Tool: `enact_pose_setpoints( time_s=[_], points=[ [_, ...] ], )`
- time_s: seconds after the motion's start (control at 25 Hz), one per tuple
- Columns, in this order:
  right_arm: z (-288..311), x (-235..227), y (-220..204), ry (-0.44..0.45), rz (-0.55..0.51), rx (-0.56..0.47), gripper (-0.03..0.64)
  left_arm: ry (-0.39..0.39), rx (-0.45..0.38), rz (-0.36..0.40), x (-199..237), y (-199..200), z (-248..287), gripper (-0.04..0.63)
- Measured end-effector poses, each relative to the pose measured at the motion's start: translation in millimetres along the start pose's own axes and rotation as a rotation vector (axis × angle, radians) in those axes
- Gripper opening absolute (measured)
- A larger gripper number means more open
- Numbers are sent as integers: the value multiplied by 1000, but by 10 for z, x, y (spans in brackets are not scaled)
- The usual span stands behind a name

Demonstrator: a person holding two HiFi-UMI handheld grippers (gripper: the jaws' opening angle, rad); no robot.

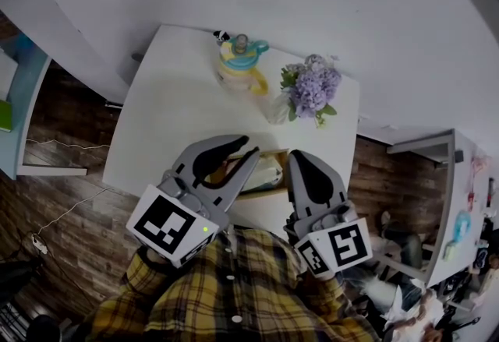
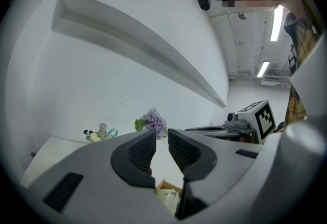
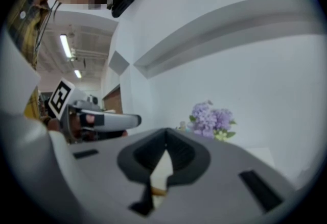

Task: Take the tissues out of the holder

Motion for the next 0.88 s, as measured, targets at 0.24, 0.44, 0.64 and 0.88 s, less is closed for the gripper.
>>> enact_pose_setpoints(
  time_s=[0.24,0.44,0.64,0.88],
  points=[
    [-18,-38,-8,10,3,1,11,-7,45,22,-45,-24,56,164],
    [-42,-36,-20,12,9,1,11,-15,102,58,-69,-56,77,207],
    [-91,-58,-71,-5,24,12,11,-69,197,138,-60,-160,189,207],
    [-132,-105,-146,-20,45,27,11,-157,348,159,-53,-519,365,207]
  ],
)
Point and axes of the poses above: the fingertips, and each gripper's own axes: z forward along the fingers, x to its left, y out of its top, the point moved 6 cm from there along -z, backward along the fingers, and after that the axes turned 2 degrees about z, right-handed, at the moved point
